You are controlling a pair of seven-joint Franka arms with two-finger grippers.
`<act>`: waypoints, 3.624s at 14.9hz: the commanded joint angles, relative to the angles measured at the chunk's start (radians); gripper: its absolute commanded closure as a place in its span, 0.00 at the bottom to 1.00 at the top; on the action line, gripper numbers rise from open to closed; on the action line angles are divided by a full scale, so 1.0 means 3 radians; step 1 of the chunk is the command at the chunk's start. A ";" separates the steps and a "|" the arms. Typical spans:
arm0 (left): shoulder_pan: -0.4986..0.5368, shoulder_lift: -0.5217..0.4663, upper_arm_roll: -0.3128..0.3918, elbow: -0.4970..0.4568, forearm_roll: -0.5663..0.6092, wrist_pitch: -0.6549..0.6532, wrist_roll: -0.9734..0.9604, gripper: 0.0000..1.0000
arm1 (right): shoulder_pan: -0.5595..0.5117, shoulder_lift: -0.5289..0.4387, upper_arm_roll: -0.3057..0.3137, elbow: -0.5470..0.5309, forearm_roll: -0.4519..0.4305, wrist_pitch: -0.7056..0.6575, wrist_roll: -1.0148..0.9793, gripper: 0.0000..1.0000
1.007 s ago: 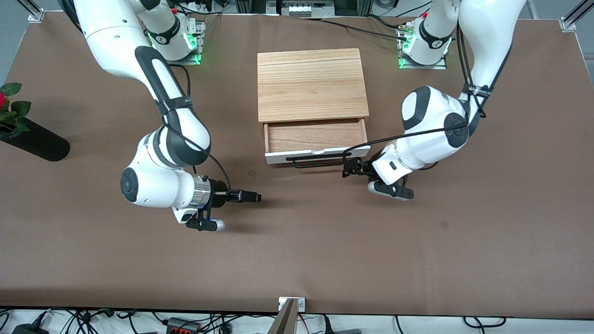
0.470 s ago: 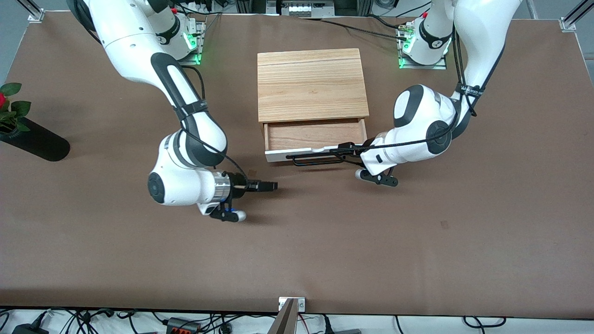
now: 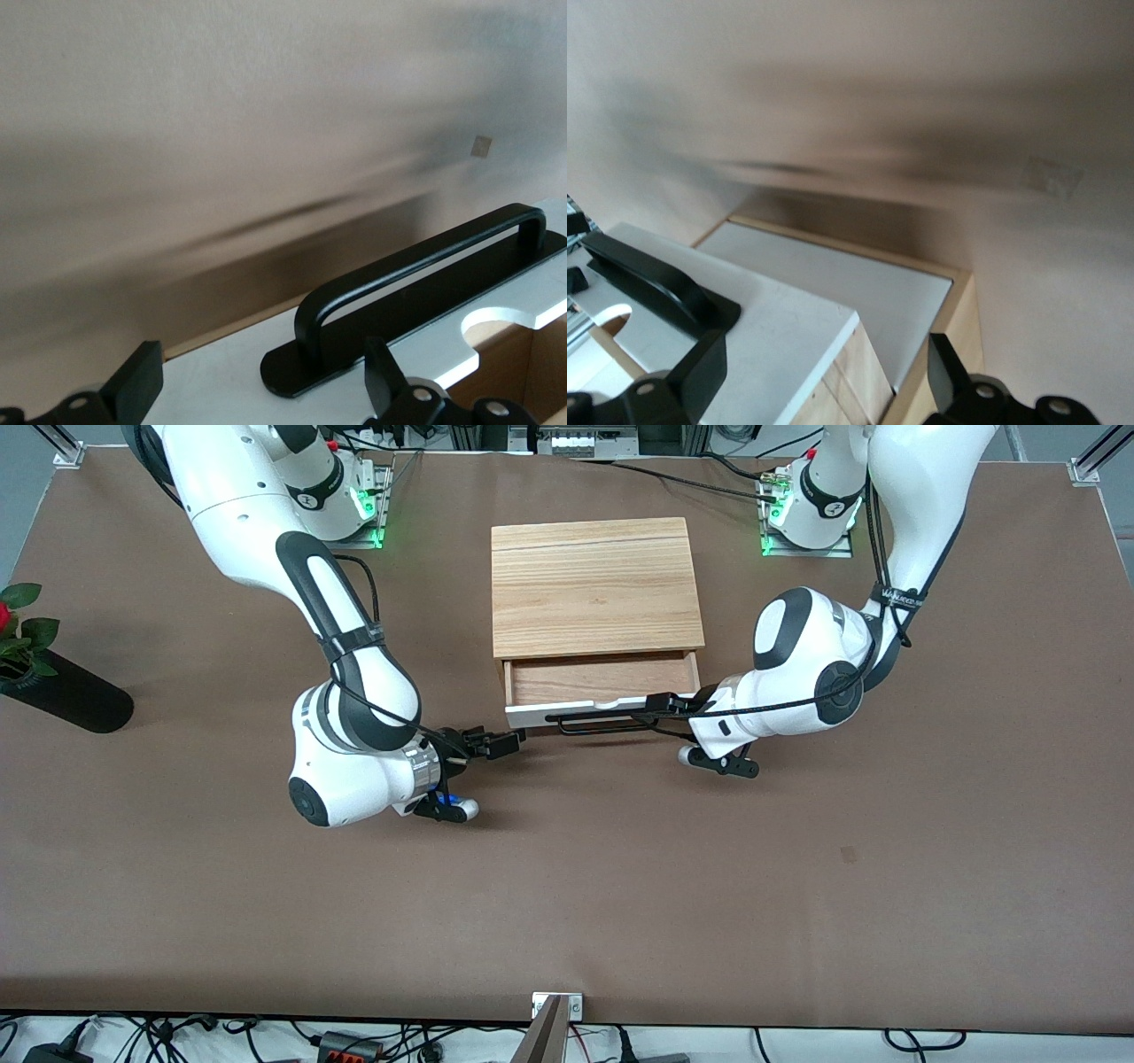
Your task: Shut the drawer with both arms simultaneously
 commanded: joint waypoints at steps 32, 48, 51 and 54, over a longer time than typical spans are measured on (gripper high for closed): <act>0.0001 0.0037 -0.0031 0.0116 -0.0213 -0.0878 -0.0061 0.00 | -0.0106 0.0048 -0.0216 0.0251 -0.0064 -0.0824 0.0053 0.00; 0.0787 -0.0514 0.0163 0.1544 0.1890 -0.1788 0.0010 0.00 | -0.0827 -0.0673 -0.1545 0.1034 -0.0160 -0.1064 -0.0202 0.00; 0.0601 -0.0932 0.0723 0.1173 0.1444 -0.1742 0.0010 0.00 | -0.0806 -0.0673 -0.1766 0.1111 -0.0405 -0.1039 -0.0208 0.00; 0.0238 -0.1418 0.1067 0.0595 0.1500 -0.1385 0.0000 0.00 | -0.0816 -0.1035 -0.1543 0.0806 -0.0988 -0.0590 -0.0208 0.00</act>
